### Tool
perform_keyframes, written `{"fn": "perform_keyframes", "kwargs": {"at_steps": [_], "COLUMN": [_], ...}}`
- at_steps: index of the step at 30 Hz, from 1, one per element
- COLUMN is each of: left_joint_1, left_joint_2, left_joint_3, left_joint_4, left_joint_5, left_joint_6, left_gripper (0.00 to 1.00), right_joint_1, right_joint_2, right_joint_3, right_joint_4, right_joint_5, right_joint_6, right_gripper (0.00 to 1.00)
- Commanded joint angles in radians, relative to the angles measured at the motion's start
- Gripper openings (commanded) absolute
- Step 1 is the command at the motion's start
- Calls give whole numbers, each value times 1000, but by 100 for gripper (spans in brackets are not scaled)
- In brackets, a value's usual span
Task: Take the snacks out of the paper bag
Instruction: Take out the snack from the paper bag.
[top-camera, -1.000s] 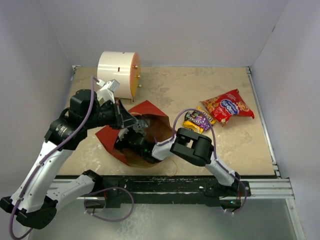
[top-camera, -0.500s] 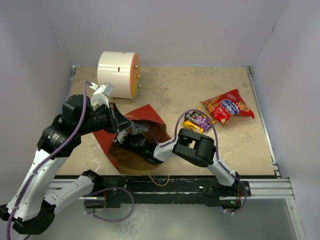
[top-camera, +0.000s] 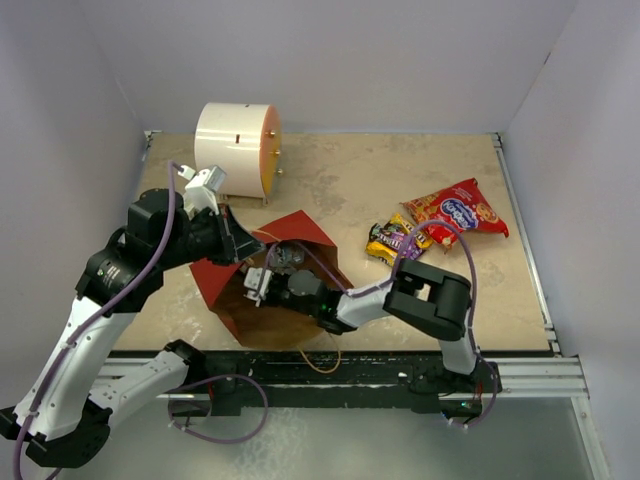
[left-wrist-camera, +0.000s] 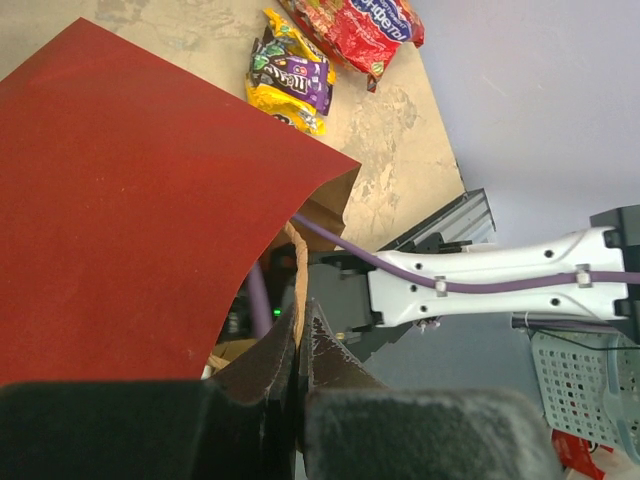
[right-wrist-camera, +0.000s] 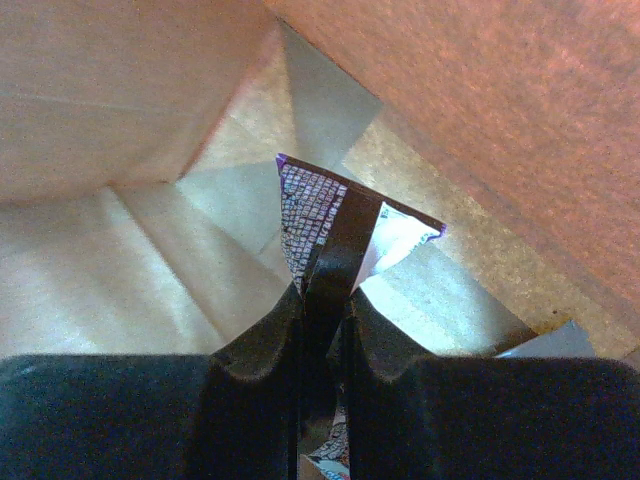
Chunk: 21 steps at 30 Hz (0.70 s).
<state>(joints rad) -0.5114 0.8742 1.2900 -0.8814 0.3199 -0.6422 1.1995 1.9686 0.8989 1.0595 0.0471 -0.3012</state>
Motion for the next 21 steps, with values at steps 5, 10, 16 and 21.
{"fn": "perform_keyframes", "kwargs": {"at_steps": [5, 10, 16, 21], "left_joint_1": [-3, -3, -3, -3], "left_joint_2": [-20, -28, -34, -55], "left_joint_3": [14, 5, -7, -25], "left_joint_4": [68, 65, 57, 57], "left_joint_5": [-55, -72, -95, -116], "left_joint_6": [8, 3, -11, -8], "left_gripper": [0, 0, 0, 0], "right_joint_1": [2, 1, 2, 1], "right_joint_2": [-257, -508, -815, -1085], "right_joint_3": [-128, -169, -192, -196], "right_joint_4": [36, -185, -527, -856], "right_joint_5": [-241, -247, -210, -109], "right_joint_6": [35, 14, -25, 2], "right_gripper": [18, 19, 19, 20]}}
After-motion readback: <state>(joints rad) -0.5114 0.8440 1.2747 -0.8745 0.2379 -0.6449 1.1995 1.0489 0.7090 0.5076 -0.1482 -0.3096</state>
